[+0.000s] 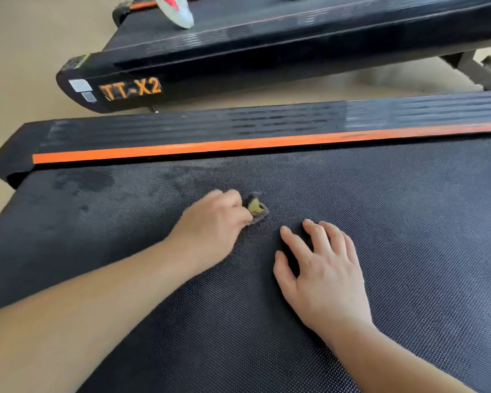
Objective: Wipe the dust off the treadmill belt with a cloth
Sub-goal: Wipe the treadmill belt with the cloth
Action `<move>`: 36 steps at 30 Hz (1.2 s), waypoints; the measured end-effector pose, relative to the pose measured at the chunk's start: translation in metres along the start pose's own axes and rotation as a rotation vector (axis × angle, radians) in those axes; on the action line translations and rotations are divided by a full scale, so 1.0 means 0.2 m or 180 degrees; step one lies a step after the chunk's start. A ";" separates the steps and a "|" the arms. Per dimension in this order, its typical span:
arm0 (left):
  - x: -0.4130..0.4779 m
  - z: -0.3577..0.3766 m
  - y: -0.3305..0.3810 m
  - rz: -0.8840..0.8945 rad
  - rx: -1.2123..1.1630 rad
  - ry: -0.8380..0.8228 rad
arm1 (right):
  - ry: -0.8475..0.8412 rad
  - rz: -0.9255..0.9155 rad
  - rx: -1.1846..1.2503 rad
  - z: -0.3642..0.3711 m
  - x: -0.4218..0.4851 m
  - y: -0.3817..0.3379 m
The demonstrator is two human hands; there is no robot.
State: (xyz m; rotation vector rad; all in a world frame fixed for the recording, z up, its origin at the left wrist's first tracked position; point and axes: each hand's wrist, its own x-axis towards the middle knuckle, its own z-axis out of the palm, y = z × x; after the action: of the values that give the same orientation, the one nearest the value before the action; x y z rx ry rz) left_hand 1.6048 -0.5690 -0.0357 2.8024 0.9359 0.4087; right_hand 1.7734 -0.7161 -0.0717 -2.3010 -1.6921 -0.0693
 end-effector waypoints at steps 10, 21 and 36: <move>-0.39 -0.16 0.04 -0.0593 -0.0251 -0.0499 | -0.0196 0.0066 -0.0134 -0.07 -0.01 -0.05; -0.26 -0.19 -0.17 -0.0101 -0.0176 -0.0865 | -0.0703 0.0051 0.0209 -0.14 0.31 -0.52; -0.03 -0.10 -0.62 -0.2117 -0.0500 0.1245 | -0.0122 -0.0139 -0.0025 0.19 0.32 -0.62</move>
State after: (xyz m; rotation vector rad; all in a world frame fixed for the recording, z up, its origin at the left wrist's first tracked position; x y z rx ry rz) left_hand 1.5239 -0.4726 -0.0475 2.1258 1.7347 0.8799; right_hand 1.6716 -0.6139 -0.0708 -2.2852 -1.7643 -0.0412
